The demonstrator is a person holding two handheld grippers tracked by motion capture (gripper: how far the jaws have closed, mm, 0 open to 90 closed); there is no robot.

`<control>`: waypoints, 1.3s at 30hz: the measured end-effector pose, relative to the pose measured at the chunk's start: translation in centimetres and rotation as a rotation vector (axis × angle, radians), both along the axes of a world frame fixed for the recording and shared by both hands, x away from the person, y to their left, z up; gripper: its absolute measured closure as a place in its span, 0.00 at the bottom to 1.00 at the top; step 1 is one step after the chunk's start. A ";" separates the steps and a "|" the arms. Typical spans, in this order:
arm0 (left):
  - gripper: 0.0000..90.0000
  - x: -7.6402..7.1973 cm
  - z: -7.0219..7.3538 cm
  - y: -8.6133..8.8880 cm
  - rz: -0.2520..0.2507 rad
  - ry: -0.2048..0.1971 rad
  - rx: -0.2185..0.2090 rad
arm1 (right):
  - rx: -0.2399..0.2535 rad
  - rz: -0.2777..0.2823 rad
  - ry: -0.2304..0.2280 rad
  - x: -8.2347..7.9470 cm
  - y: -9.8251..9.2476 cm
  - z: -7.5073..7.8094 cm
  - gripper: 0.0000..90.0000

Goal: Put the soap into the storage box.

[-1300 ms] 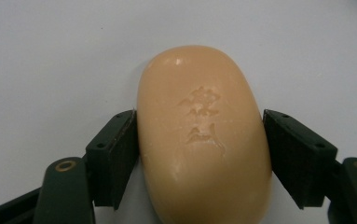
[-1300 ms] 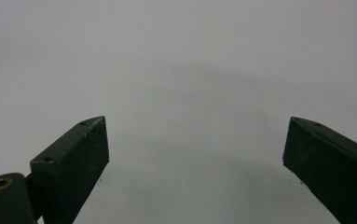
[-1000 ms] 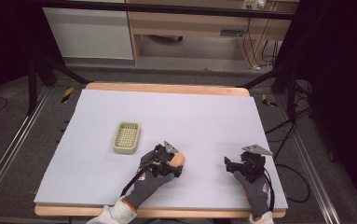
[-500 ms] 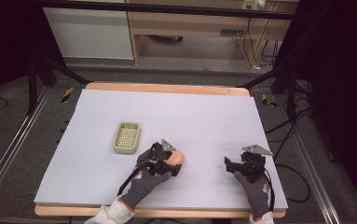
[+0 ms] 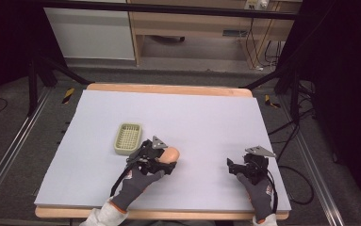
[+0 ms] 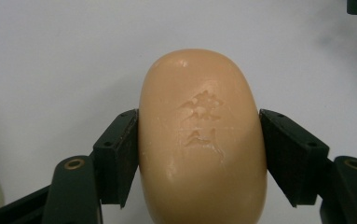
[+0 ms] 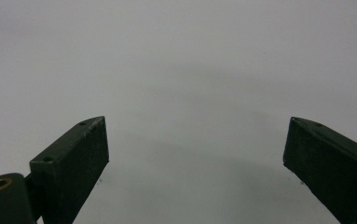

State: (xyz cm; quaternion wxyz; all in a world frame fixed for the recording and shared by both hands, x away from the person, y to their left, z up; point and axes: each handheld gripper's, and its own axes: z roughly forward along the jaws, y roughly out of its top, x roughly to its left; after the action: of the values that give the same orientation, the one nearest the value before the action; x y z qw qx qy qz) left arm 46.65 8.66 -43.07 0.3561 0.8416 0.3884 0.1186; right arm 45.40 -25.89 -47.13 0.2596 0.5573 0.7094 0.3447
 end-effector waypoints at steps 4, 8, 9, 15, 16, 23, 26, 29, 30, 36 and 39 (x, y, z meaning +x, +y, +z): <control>0.35 0.0 0.6 1.4 0.024 -0.010 -0.016 | 0.000 0.000 0.000 0.0 0.0 0.0 0.08; 0.35 0.2 1.0 2.3 0.045 -0.017 -0.033 | -0.002 0.000 0.000 0.0 0.0 0.0 0.08; 0.35 0.2 1.1 2.6 0.050 -0.020 -0.036 | -0.002 0.000 0.000 0.0 0.0 0.0 0.08; 0.35 0.6 1.8 4.1 0.087 -0.032 -0.053 | 0.000 -0.003 0.003 0.0 0.1 0.0 0.08; 0.35 0.7 1.9 4.3 0.099 -0.038 -0.061 | -0.003 0.000 0.002 0.0 0.1 0.0 0.08; 0.35 1.4 2.6 5.8 0.139 -0.052 -0.077 | -0.007 0.005 -0.001 0.0 0.2 0.0 0.08; 0.35 1.8 2.8 6.7 0.169 -0.061 -0.082 | -0.008 0.007 0.002 0.0 0.3 0.0 0.08; 0.35 2.0 2.8 7.2 0.181 -0.060 -0.084 | -0.011 0.007 0.002 0.0 0.3 0.0 0.08; 0.35 2.2 2.8 7.5 0.192 -0.062 -0.082 | -0.012 0.006 0.000 0.0 0.2 0.0 0.08; 0.35 2.8 2.7 8.4 0.222 -0.066 -0.080 | -0.015 0.005 0.002 0.0 0.3 0.0 0.08; 0.35 3.2 2.5 8.8 0.239 -0.067 -0.072 | -0.008 0.005 0.003 0.0 0.3 0.0 0.08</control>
State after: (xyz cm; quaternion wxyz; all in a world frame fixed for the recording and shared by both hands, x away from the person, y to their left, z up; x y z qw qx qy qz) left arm 49.81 17.46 -40.53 0.3821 0.7715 0.4778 0.1745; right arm 45.45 -25.57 -47.09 0.2599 0.5549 0.7126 0.3415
